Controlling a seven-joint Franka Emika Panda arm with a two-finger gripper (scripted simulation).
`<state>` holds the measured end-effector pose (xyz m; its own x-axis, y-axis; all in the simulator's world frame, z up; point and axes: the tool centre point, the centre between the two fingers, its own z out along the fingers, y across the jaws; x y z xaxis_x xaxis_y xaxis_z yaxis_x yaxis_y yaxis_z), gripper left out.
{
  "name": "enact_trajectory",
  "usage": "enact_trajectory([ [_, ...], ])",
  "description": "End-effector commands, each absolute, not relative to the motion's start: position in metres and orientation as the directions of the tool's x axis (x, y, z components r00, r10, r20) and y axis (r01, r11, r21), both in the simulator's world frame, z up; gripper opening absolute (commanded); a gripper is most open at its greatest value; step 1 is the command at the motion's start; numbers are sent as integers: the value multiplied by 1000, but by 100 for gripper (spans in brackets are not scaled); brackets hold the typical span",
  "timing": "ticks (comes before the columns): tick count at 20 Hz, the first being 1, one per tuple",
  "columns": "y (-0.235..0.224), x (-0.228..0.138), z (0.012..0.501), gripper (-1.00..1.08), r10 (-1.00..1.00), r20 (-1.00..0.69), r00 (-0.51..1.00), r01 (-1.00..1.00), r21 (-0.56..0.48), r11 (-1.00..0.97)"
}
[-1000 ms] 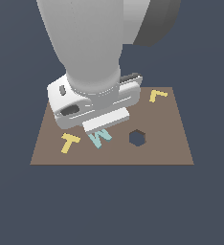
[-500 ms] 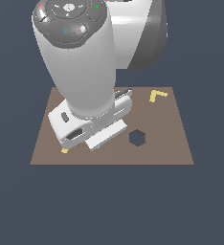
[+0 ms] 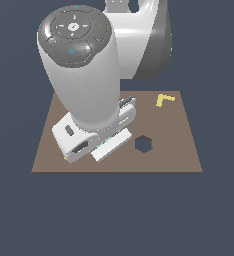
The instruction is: Insert a designated object into the corresponding slot on a board.
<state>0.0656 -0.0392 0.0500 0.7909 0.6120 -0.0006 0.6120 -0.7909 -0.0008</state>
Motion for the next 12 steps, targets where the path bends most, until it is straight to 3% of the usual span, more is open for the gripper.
enact_trajectory([
  [1, -39, 66, 49, 100, 612, 0, 791, 612, -1, -791],
  [9, -39, 66, 30, 100, 616, 0, 788, 616, 0, -788],
  [10, -39, 66, 30, -100, 616, 0, 788, 616, 0, -788],
  [12, -39, 66, 30, -100, 616, 0, 788, 616, 0, -788],
])
